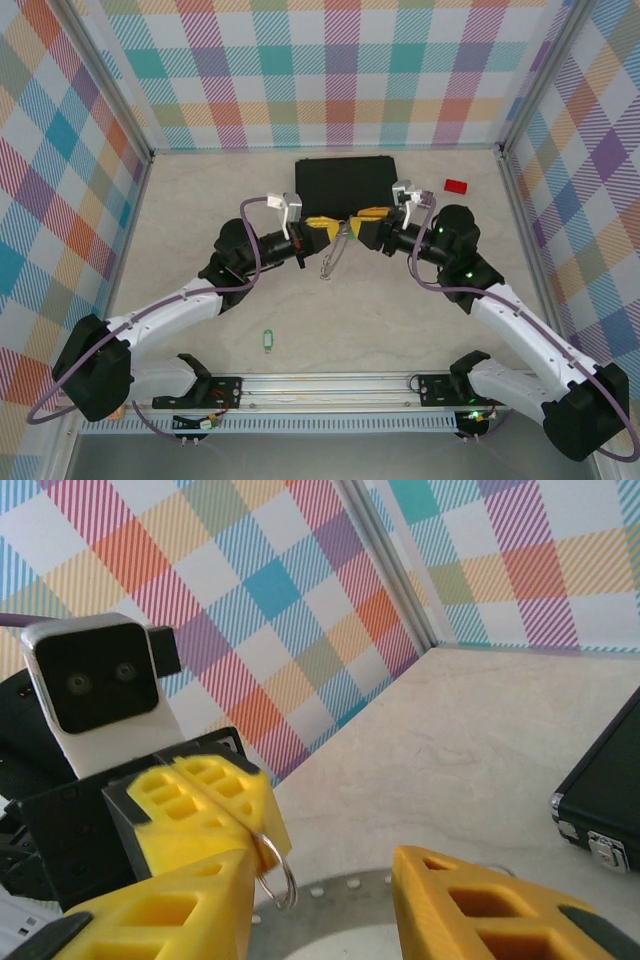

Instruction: Put the keys on the keyring

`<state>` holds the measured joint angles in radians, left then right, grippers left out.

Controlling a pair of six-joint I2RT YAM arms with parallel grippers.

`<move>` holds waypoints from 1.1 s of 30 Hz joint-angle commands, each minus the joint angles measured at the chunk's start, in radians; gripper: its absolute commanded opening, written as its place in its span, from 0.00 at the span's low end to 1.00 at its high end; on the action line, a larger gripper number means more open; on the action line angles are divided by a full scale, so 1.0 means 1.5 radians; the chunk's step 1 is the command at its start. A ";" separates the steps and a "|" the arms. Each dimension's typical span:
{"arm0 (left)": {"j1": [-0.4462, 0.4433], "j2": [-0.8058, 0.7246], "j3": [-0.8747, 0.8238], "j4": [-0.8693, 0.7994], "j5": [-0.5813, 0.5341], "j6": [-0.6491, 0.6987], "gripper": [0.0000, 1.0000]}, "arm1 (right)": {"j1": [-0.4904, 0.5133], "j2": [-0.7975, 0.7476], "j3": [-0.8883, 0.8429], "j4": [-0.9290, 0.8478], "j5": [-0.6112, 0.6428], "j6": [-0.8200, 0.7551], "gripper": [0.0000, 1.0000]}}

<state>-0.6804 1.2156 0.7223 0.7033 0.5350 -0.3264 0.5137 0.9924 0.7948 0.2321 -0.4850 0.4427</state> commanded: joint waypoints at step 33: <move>0.003 -0.041 0.087 -0.252 0.080 0.146 0.00 | -0.018 0.115 0.129 -0.227 -0.267 -0.178 0.26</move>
<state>-0.6788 1.1458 0.8204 0.2684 0.6205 -0.0891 0.4900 1.1717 0.9596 -0.1295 -0.8455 0.1967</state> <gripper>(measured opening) 0.046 0.266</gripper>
